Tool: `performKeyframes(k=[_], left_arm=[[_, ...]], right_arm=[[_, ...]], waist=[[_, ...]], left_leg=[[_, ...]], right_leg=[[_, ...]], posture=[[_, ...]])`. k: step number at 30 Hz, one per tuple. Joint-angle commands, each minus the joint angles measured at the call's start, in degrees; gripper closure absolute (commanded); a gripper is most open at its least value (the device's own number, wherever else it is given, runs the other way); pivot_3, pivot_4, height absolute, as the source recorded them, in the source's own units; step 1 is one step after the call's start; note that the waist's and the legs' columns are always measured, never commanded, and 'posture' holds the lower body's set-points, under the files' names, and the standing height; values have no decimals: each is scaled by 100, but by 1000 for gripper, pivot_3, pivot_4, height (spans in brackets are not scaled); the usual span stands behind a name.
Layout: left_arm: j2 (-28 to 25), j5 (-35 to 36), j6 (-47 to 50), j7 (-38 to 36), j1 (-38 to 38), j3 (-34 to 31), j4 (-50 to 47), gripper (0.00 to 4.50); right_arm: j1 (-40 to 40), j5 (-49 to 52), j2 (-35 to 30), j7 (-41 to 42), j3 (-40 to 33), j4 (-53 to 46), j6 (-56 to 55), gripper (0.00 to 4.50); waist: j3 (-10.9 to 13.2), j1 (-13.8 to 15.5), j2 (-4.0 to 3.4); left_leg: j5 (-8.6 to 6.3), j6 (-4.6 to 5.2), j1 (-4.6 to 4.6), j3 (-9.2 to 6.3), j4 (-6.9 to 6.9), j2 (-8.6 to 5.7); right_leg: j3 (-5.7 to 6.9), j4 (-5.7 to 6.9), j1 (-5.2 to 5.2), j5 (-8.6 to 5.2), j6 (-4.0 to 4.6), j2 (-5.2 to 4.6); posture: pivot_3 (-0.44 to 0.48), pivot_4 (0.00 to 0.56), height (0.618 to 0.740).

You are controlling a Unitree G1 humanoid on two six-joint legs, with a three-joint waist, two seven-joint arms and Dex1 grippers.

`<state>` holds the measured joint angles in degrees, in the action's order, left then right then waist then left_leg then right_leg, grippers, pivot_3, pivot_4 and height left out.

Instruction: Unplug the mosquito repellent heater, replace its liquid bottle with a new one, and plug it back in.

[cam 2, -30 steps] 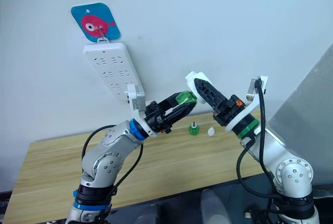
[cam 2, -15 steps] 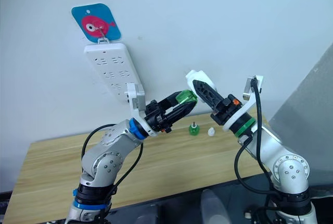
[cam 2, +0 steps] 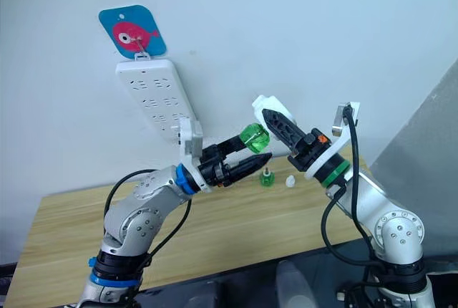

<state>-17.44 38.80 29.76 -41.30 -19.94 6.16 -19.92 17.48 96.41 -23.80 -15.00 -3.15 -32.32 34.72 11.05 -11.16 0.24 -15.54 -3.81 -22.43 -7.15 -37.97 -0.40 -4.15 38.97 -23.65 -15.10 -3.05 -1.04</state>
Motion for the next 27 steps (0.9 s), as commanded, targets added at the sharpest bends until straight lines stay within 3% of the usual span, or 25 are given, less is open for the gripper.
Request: performKeyframes(k=[1, 10, 20, 27], left_arm=[[-210, -253, -187, -221, -201, -7, 71, 0], [-819, -374, -464, -795, -86, -336, 344, 0], [-1228, -778, -1036, -1031, 50, -628, 685, 0], [-1751, -598, -801, -857, 701, -1468, 358, 0]], right_arm=[[78, 6, -32, 139, -110, -153, -34, 1472], [32, -91, -313, 254, -281, -214, -5, 1472], [166, -1305, -1081, 497, -132, -590, 363, 1472], [455, -2149, -1471, 972, 144, -1020, 636, 1472]], waist=[[0, 0, 0], [0, 7, 0], [0, -5, 0], [0, -4, 0]], left_leg=[[0, 0, 1, 0, 0, 1], [0, 1, 5, 0, 4, 2], [-1, 1, 9, 0, 6, 4], [-1, 1, 9, -3, 7, 6]], right_leg=[[0, 0, 0, 0, 0, 0], [0, -1, 2, -1, 0, 0], [-1, -2, 5, -1, 0, 2], [2, -3, 4, -1, 0, 2]], posture=[[-276, 151, 740], [-273, 149, 740], [-282, 142, 740], [-259, 152, 740]])
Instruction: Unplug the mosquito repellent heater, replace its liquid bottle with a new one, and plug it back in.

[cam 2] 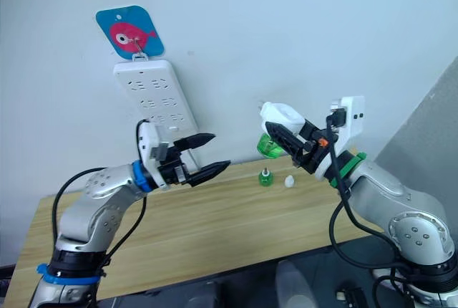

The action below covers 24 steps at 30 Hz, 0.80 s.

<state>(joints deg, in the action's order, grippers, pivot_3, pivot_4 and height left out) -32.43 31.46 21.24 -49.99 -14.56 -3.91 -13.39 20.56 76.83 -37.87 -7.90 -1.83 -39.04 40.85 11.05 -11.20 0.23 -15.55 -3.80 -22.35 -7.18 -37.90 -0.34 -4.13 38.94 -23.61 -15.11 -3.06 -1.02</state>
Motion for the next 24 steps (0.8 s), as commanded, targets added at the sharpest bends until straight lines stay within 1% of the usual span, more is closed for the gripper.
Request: performKeyframes(k=[1, 5, 8, 11, 18, 22, 24], left_arm=[[-361, 160, 50, -12, 244, -618, -282, 0], [-668, 179, 22, 94, 248, -1290, 197, 0], [-765, 156, 46, 224, 133, -1602, 636, 0], [-873, 132, 86, 258, -62, -1759, 1130, 0], [-1197, -139, -157, -125, -800, -1579, 2228, 0], [-1375, -398, -342, -771, -1337, -1188, 2994, 0], [-1407, -460, -339, -956, -1599, -1091, 3346, 0]], right_arm=[[181, -242, -88, 345, 37, -382, 52, 1472], [366, -339, -151, 721, 139, -447, 197, 1472], [510, -536, -204, 1035, 237, -426, 293, 1472], [656, -786, -242, 1358, 352, -402, 359, 1472], [1083, -1452, -187, 1907, 604, -267, 471, 1472], [1261, -1650, -36, 2010, 670, -174, 574, 1472], [1298, -1698, 19, 2049, 675, -160, 630, 1472]], waist=[[0, 5, 0], [1, 33, 1], [1, 56, 1], [2, 63, 2], [3, 66, 4], [3, 69, 4], [3, 99, 4]], left_leg=[[0, 0, 0, 0, 0, 0], [0, 1, 0, -1, 0, -1], [0, 1, 0, -1, -1, -2], [-1, 1, -1, -3, 0, -2], [0, 1, -2, -7, 0, -1], [-1, 1, -2, -8, 1, -3], [0, 1, -3, -9, 2, -3]], right_leg=[[0, 0, 0, 0, 0, 0], [1, 0, 1, 0, 0, -1], [2, -1, 1, -1, -1, -2], [5, -3, 1, 0, 0, -2], [9, -2, 0, 0, 0, -2], [10, -1, -1, 0, 1, -2], [11, 0, -2, 0, 1, -2]], posture=[[-253, 155, 740], [-229, 157, 740], [-224, 158, 740], [-215, 161, 740], [-207, 162, 740], [-202, 169, 740], [-205, 172, 740]])
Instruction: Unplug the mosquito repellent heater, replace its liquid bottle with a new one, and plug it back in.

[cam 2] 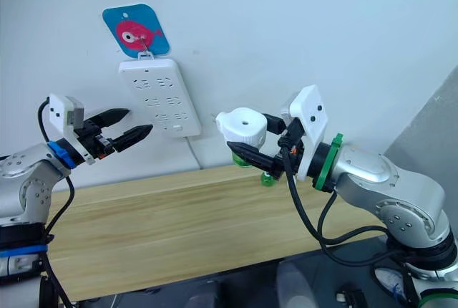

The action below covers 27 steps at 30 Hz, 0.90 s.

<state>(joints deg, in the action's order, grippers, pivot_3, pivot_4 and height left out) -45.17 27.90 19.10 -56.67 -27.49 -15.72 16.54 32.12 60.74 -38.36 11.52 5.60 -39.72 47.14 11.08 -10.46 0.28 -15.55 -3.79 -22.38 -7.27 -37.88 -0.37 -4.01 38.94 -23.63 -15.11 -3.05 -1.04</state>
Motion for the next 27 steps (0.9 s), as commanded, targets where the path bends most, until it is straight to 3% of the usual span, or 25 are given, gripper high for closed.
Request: performKeyframes(k=[1, 9, 20, 27], left_arm=[[-163, -153, -128, -433, -437, 164, 541, 0], [-151, -451, -205, -1178, -1152, 586, 1333, 0], [341, -657, -490, -921, -1256, 698, 1135, 0], [548, -696, -474, -920, -1380, 836, 1177, 0]], right_arm=[[147, -109, 95, 122, -72, -92, 32, 1473], [55, -134, 211, 86, -156, -230, 223, 1473], [36, -213, 316, 16, -167, -320, 346, 1473], [0, -197, 374, -42, -184, -393, 398, 1473]], waist=[[0, 53, 0], [1, 114, 2], [4, 241, 6], [8, 159, 12]], left_leg=[[0, 0, 0, -3, -1, 0], [0, 0, -3, -14, -5, -1], [2, -2, -7, -34, -12, -4], [1, -1, -10, -32, -6, -1]], right_leg=[[3, 2, 0, 0, 0, 0], [11, 2, 1, 0, 0, -1], [30, 2, 8, 0, 0, -6], [29, -1, 3, 0, 1, -4]], posture=[[-209, 174, 740], [-228, 179, 740], [-236, 182, 740], [-252, 184, 740]])
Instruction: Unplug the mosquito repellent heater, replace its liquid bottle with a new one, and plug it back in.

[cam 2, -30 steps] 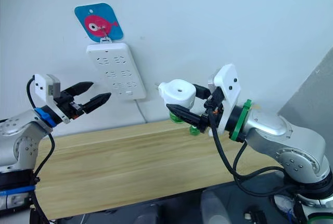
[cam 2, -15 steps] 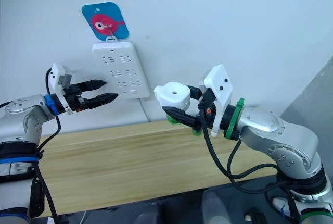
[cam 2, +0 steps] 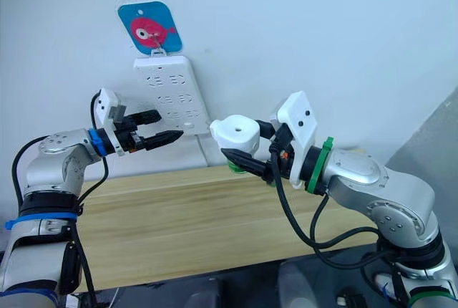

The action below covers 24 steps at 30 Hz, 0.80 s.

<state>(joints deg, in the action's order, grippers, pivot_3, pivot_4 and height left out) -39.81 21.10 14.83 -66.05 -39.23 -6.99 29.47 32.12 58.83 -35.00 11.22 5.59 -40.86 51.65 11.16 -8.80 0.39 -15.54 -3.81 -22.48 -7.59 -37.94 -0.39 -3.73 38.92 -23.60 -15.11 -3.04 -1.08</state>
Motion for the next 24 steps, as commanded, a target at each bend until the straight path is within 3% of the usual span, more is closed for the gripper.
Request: performKeyframes(k=[1, 12, 20, 24], left_arm=[[24, -24, -62, 18, -228, -26, -97, 0], [-103, 165, 449, -537, 98, 39, -716, 0], [-19, 319, 838, -352, 48, -100, -948, 0], [40, 426, 984, -119, -56, -252, -866, 867]], right_arm=[[-14, 1, 32, -15, -194, -291, -46, 1473], [-123, 87, 44, -16, -274, -343, -28, 1473], [-150, 140, 25, 35, -302, -333, -3, 1473], [-149, 143, 27, 35, -295, -339, 3, 1473]], waist=[[0, -10, 0], [1, -103, 0], [3, -106, 1], [3, -103, 1]], left_leg=[[0, 0, 0, 0, 0, 0], [0, 0, -2, 3, 4, 0], [-1, 1, -2, 4, 5, 0], [-1, 1, -3, 4, 5, 0]], right_leg=[[0, 0, 0, 0, 0, 0], [-3, -4, 0, 0, -1, 0], [-4, -4, -3, -1, 0, 1], [-4, -5, -3, -1, 0, 1]], posture=[[-252, 184, 740], [-258, 184, 740], [-256, 184, 740], [-256, 184, 740]])
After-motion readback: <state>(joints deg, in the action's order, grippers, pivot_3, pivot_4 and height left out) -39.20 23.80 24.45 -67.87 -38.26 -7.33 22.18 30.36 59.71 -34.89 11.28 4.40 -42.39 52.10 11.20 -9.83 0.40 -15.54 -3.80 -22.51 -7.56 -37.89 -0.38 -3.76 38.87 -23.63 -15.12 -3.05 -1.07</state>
